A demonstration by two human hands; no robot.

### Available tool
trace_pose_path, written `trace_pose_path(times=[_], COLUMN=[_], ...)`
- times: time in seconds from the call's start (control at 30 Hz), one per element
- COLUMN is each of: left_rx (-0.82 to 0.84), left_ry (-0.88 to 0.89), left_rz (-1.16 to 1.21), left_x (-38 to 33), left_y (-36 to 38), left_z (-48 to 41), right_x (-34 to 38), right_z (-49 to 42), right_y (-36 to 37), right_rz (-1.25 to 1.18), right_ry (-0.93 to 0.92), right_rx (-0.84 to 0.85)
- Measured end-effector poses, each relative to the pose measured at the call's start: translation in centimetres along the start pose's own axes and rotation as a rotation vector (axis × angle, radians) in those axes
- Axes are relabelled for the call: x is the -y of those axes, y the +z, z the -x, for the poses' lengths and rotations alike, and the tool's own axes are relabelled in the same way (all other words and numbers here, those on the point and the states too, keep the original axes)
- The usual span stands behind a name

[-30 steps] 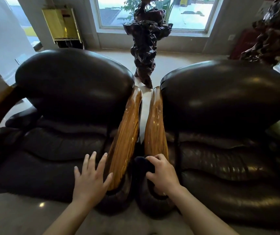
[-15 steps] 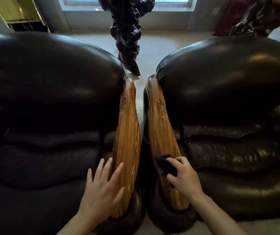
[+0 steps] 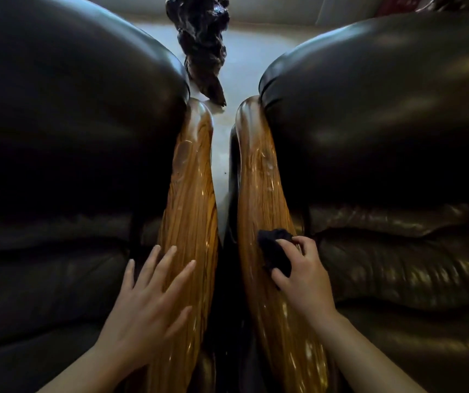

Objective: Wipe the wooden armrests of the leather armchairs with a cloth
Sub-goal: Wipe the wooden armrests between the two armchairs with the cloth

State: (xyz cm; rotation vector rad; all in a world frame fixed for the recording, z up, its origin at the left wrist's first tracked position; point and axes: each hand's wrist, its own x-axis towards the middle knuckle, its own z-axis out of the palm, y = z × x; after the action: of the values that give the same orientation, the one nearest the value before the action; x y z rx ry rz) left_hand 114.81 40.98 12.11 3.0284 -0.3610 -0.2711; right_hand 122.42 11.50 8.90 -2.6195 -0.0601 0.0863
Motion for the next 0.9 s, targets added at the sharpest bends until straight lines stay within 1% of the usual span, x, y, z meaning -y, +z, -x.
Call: trace_pose_path(times=[0.07,0.13,0.2,0.27,0.37,0.5,0.63,0.7,0.73,0.8,0.9], left_rx=[-0.015,-0.029,-0.047,-0.050,-0.057,-0.117,-0.166,-0.177,-0.182,-0.190,-0.198], left_ry=[0.001,-0.015,-0.027,-0.025,-0.023,0.002,0.023,0.024,0.026,0.034,0.041], left_rz=[-0.010,-0.011,0.008,0.026,0.028,0.075,0.091,0.088,0.085,0.071,0.072], left_x=[0.3,0.6,0.9,1.0,0.6,0.8,1.0,1.0,1.0,1.0,1.1], left_y=[1.0,1.9,3.0,4.4,6.5,8.3,8.7,8.8,8.9,8.8,8.6], left_z=[-2.2,-4.3,-6.0,-7.0,-7.1,-7.1,-7.2,-7.2,-7.3,-7.2,-7.3], right_x=[-0.6,-1.3,-1.8,-2.3,-2.6,-2.0,-0.6,0.3,0.7,1.5,1.2], right_z=[-0.3,-0.3,-0.5,-0.8,-1.2,-3.8,-9.3,-12.3,-13.8,-15.4,-14.4], right_y=[1.2,1.9,2.7,3.7,4.9,5.7,4.9,4.6,4.5,4.6,5.2], right_rz=[0.144,0.278,0.302,0.242,0.127,-0.034,-0.157,-0.210,-0.208,-0.127,-0.036], right_ry=[-0.019,-0.092,-0.145,-0.188,-0.175,-0.061,0.102,0.146,0.147,0.094,-0.003], right_rx=[0.019,-0.033,-0.057,-0.026,-0.021,-0.136,-0.213,-0.234,-0.234,-0.223,-0.212])
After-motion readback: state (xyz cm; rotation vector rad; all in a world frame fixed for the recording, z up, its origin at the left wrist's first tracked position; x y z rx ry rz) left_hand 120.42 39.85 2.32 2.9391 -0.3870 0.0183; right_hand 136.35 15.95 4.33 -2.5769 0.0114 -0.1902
